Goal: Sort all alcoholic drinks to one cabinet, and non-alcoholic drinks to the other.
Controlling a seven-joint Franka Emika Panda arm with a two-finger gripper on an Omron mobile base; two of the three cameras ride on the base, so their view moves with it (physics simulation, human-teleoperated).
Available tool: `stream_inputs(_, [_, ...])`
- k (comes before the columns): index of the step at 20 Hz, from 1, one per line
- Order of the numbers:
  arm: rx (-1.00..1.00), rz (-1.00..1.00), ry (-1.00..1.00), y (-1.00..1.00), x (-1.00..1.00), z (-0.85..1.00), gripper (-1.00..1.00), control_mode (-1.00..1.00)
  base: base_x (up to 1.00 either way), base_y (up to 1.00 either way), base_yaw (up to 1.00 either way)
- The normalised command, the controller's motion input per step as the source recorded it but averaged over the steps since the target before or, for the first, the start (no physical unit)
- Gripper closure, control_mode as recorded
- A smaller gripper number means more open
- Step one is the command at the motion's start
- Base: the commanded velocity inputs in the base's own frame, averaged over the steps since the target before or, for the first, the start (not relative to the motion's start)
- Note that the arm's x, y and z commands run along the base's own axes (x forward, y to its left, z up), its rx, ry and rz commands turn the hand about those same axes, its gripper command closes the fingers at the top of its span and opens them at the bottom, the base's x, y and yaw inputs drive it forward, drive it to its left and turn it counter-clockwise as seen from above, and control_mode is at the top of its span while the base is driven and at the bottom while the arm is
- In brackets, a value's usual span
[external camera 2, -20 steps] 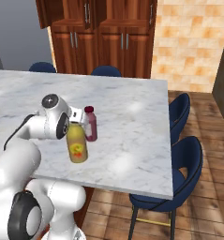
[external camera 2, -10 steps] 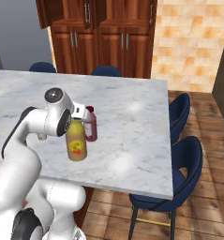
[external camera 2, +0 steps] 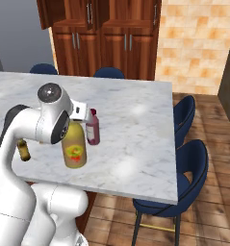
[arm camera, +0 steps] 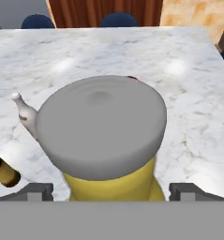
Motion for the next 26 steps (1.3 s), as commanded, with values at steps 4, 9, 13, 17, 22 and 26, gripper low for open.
stream_inputs(4, [0.04,0.06,-0.05,-0.18,-0.41,0.81,1.00,-1.00,0.00,0.00,0.00])
stream_inputs(9, [0.05,0.00,-0.08,-0.06,-0.10,0.63,1.00,-1.00,0.00,0.00,0.00])
stream_inputs(13, [0.07,0.00,-0.08,-0.10,-0.14,0.24,1.00,-1.00,0.00,0.00,0.00])
stream_inputs(17, [0.03,0.00,0.00,-0.03,-0.09,0.01,1.00,-1.00,0.00,0.00,0.00])
stream_inputs(22, [0.00,-0.01,-0.02,-0.06,-0.25,0.01,1.00,1.00,-0.27,-0.18,-0.01])
stream_inputs(26, [0.00,0.00,0.00,0.00,0.00,0.00,1.00,1.00,-0.72,-0.84,0.00])
